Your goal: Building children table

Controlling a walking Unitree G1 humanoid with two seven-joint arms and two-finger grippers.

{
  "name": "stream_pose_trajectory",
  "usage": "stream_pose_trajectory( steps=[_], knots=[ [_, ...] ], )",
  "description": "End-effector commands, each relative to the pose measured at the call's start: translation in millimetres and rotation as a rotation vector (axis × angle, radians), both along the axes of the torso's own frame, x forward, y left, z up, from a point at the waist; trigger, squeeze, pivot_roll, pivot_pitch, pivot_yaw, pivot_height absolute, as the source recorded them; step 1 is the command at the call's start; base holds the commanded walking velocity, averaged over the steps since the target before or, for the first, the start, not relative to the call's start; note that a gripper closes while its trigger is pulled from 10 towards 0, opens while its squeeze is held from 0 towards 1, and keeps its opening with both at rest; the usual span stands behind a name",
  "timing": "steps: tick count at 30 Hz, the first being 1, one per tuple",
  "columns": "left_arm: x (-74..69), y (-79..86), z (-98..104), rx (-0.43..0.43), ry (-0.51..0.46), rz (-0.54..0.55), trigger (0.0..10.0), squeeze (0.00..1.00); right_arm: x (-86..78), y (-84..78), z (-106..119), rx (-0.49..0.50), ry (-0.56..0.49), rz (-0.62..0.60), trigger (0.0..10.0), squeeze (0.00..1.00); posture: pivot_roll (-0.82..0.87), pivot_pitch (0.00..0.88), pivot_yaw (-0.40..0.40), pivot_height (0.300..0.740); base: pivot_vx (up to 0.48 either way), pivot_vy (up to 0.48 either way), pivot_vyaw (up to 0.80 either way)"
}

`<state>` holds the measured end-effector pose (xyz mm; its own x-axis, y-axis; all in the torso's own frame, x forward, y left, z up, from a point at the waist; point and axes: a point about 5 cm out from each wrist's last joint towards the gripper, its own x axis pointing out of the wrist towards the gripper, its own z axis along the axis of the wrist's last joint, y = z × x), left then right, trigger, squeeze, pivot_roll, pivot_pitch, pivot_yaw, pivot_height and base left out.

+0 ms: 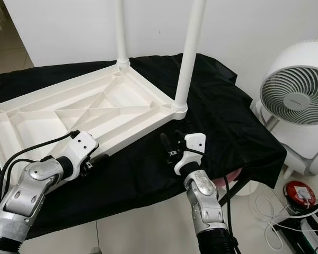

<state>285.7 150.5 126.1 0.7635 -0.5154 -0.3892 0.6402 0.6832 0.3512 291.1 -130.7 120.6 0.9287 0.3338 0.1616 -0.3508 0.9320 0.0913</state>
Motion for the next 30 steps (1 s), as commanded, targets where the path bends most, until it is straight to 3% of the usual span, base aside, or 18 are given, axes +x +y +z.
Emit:
stream_pose_trajectory(
  steps=[1, 10, 15, 19, 27, 28, 30],
  knots=[
    [-3.8, 2.6, -3.6, 0.022, 0.03, -0.008, 0.0, 0.0, 1.1, 1.3, -1.5, -0.01, 0.001, 0.012, 10.0, 0.0, 0.02, 0.0, -0.038, 0.74, 0.0, 0.0, 0.0],
    [-1.8, -2.5, -9.4, 0.042, 0.039, -0.023, 0.0, 0.0, 1.9, 1.1, -1.3, -0.01, 0.001, 0.012, 10.0, 0.0, 0.02, 0.002, -0.045, 0.74, 0.0, 0.0, 0.0],
    [9.5, -17.1, -10.9, 0.072, 0.008, -0.064, 0.0, 0.0, 4.1, -1.6, 0.5, -0.011, -0.003, 0.005, 10.0, 0.0, 0.01, 0.002, -0.051, 0.74, 0.0, 0.0, 0.0],
    [23.4, -39.9, -1.8, 0.062, -0.051, -0.114, 0.0, 0.0, 4.0, 0.7, 1.0, -0.011, -0.005, 0.011, 10.0, 0.0, 0.0, 0.002, -0.053, 0.74, 0.0, 0.0, 0.0],
    [33.4, -66.6, 8.1, 0.049, -0.133, -0.181, 0.0, 0.0, 3.6, 0.1, 1.4, -0.008, -0.008, 0.009, 10.0, 0.0, 0.0, 0.005, -0.05, 0.74, 0.0, 0.0, 0.0],
    [34.4, -71.0, 10.0, 0.044, -0.158, -0.198, 1.4, 0.0, 3.2, -0.7, 1.5, -0.008, -0.009, 0.004, 10.0, 0.0, -0.01, 0.005, -0.044, 0.74, 0.0, 0.0, 0.0],
    [35.0, -73.8, 11.3, 0.041, -0.176, -0.21, 1.4, 0.0, 2.9, -1.1, 1.4, -0.007, -0.009, 0.001, 10.0, 0.0, -0.02, 0.005, -0.04, 0.74, 0.0, 0.0, 0.0]
  ],
)
